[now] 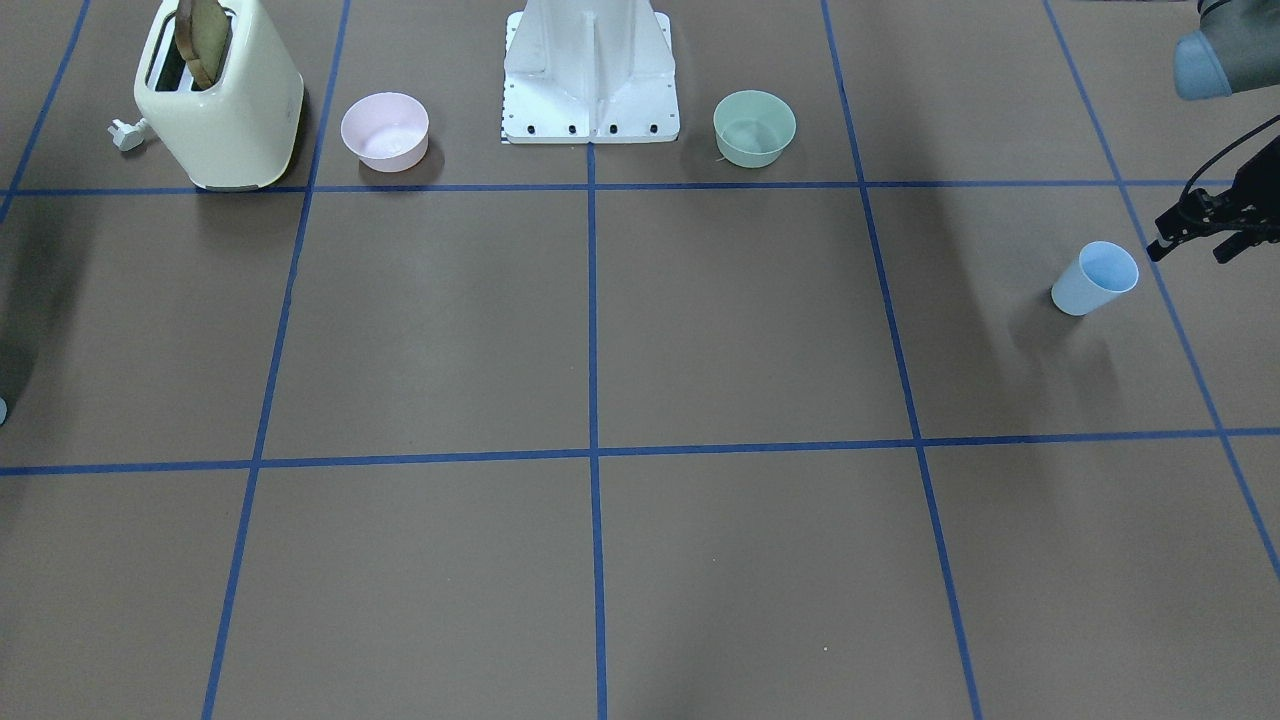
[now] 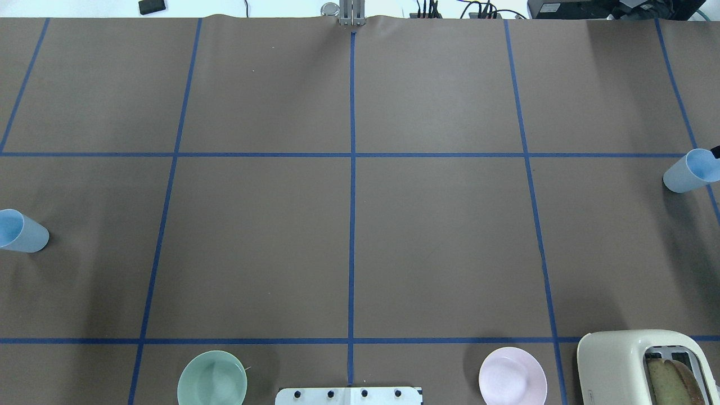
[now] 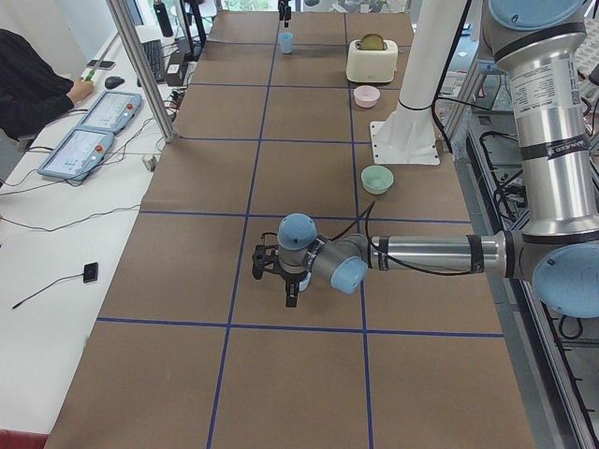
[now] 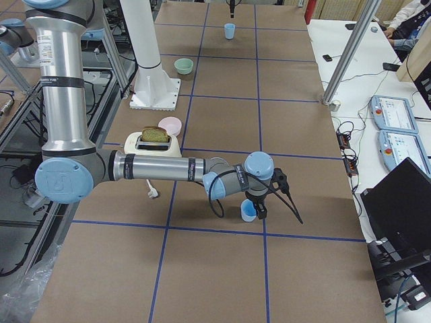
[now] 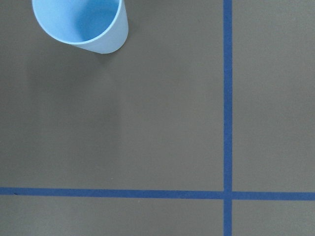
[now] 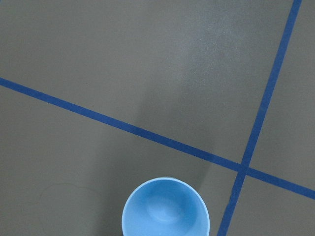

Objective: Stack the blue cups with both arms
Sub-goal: 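Lower both grippers over the light blue cups at the table edges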

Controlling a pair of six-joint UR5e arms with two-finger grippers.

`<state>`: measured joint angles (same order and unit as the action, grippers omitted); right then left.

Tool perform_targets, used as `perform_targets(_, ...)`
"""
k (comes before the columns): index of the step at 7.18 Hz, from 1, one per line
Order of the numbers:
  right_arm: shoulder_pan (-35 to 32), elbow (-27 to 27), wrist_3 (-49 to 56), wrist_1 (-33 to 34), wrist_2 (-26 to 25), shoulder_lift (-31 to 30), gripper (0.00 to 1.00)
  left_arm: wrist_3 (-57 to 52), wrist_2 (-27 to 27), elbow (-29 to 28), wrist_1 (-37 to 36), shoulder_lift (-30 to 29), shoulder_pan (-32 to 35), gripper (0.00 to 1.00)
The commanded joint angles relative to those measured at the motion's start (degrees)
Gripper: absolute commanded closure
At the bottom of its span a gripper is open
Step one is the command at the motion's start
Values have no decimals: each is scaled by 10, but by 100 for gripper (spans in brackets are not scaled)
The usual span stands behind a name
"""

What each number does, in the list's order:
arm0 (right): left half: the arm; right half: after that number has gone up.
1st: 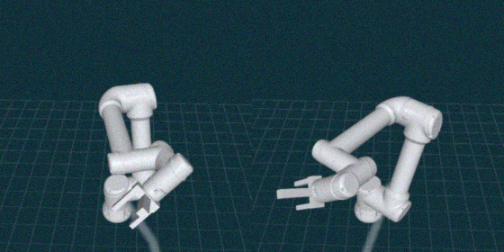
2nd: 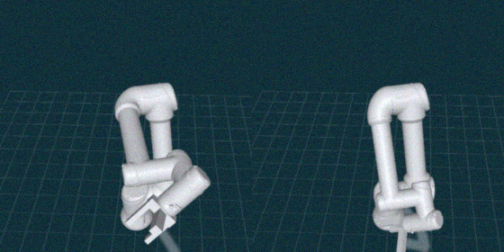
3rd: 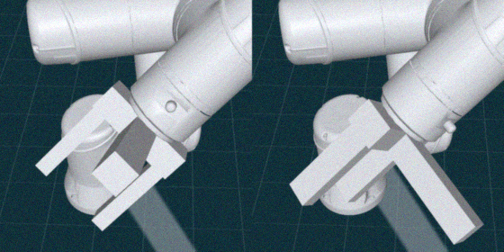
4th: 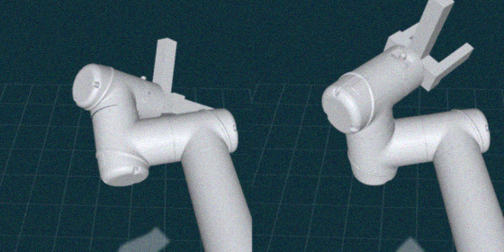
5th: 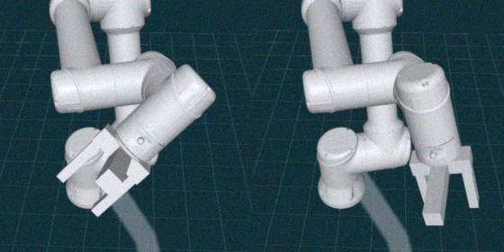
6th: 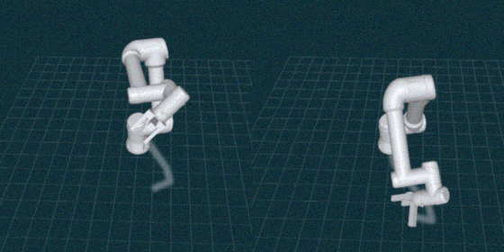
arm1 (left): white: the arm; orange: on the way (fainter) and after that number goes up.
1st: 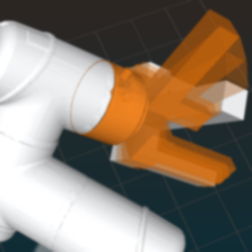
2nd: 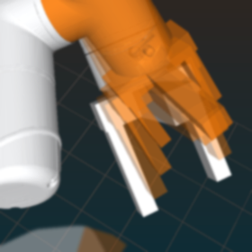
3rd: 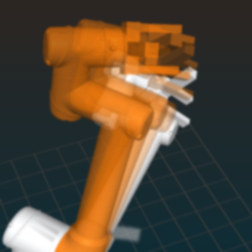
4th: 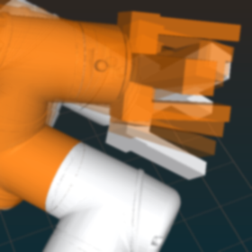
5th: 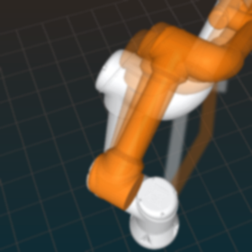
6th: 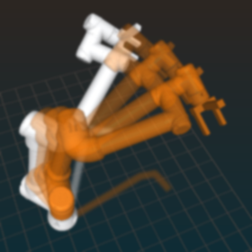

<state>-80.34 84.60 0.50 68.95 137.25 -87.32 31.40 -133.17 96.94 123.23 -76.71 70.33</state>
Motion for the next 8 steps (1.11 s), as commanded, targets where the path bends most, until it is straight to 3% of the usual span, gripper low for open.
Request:
perform_targets(1, 3, -50, 26, -3, -1, 28, 1, 30, 2, -10, 27, -1, -20, 3)
perform_targets(6, 4, -57, 44, -4, -2, 27, 1, 31, 1, -27, 32, -15, -51, 13)
perform_targets(8, 3, -57, 44, -5, -2, 28, 0, 31, -2, -45, 32, -30, -69, 25)
